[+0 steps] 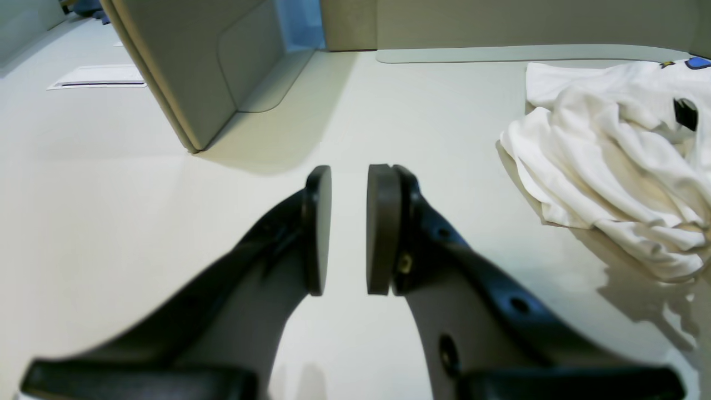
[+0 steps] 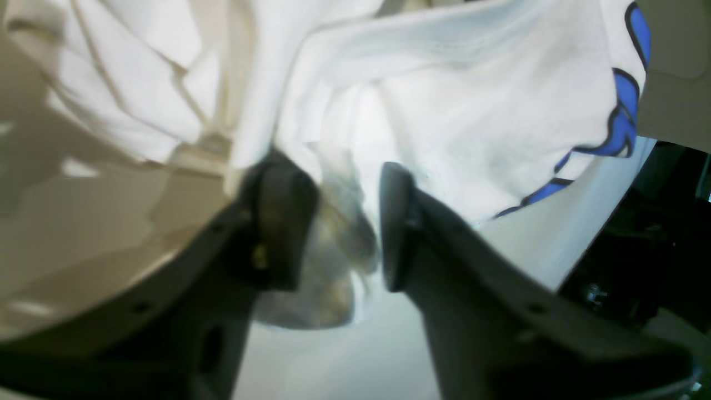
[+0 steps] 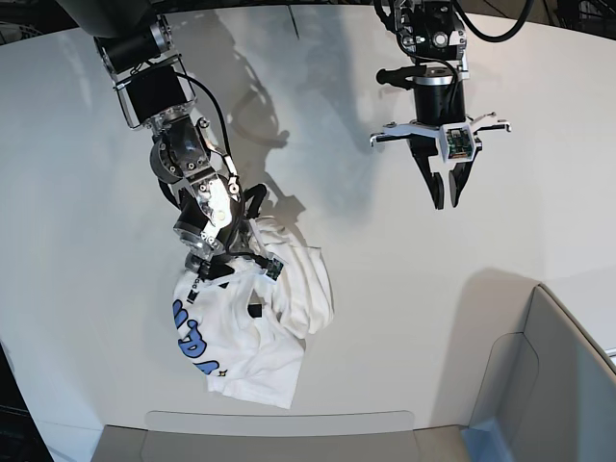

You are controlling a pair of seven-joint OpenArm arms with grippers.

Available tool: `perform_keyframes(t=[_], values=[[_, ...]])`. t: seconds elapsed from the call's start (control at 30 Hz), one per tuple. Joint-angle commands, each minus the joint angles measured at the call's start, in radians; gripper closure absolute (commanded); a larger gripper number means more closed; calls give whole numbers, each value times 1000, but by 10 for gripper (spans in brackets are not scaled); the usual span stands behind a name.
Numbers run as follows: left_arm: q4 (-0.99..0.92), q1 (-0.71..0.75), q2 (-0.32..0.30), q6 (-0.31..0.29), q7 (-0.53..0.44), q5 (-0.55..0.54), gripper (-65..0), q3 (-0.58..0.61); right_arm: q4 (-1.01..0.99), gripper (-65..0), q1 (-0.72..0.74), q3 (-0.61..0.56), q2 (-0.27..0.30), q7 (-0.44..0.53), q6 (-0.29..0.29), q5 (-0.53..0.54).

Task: Layout the t-shirt on the table in an organized manner, then fold the t-shirt properly
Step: 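Close the right gripper on the t-shirt fabric, then drag the grasped t-shirt with the right gripper to spread it out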

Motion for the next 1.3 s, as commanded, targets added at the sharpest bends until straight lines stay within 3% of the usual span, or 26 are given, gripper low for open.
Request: perform_keyframes(t=[0.0,0.1,0.27,0.47,0.53,0.63,0.8,0.9,1.03,1.1,1.27], values=[[18,-2,2,4,-29,3,-128,1,13,-118,26,5,-4,10,1,-3],[18,-2,2,4,-29,3,-128,1,22,0,26,7,-14,8,-3,-7],[18,0,2,4,-29,3,-128,1,162,0,-3,7,-64,5,-3,-6],[18,3,2,4,-29,3,-128,1,361,0,1,-1,-231,5,4,-3],[18,3,2,4,-29,3,-128,1,411,0,23,-19,-242,5,4,5],[18,4,2,4,-29,3,-128,1,486,0,56,-77,-242,4,1,99],[18,6,-1,4,-29,3,-128,1,593,0,175,-50,-242,-71,-20,208],[18,6,-1,4,-29,2,-128,1,610,0,241,91,-242,-120,-57,220],[18,6,-2,4,-29,2,-128,1,607,0,285,394,-242,-189,-53,228],[18,6,-2,4,-29,2,-128,4,607,0,285,538,-219,-240,-7,260],[18,6,-2,4,-29,2,-128,11,579,0,202,920,-95,-391,118,366]])
